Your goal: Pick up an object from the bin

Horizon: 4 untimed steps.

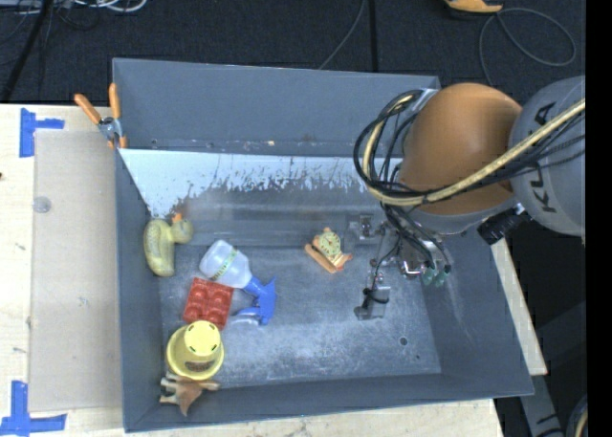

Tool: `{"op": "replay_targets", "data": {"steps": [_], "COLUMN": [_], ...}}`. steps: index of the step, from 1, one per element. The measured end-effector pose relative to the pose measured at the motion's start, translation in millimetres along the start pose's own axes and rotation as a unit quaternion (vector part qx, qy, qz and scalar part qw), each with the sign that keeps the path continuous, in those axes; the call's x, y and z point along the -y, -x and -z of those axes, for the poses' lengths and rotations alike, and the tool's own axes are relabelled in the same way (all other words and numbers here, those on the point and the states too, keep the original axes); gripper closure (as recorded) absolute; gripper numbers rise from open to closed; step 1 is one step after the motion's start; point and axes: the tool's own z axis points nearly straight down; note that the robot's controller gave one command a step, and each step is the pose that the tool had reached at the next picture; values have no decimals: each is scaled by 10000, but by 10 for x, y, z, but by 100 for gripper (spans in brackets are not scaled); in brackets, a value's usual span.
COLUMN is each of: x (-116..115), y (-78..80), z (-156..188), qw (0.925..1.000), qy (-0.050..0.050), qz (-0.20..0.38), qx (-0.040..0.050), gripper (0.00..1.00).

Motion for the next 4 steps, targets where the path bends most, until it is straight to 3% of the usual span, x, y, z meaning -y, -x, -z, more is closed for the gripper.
{"op": "replay_targets", "data": {"steps": [1, 2, 3, 4], "x": [1, -340, -989, -1314], "y": [12, 112, 47, 131], "z": [45, -272, -445, -542], "qw": [10000, 9992, 9993, 9974], "qy": [0, -5, -2, 12], "qz": [-3, 407, 360, 718], "qx": [37, 51, 23, 46], "gripper": [0, 0, 0, 0]}}
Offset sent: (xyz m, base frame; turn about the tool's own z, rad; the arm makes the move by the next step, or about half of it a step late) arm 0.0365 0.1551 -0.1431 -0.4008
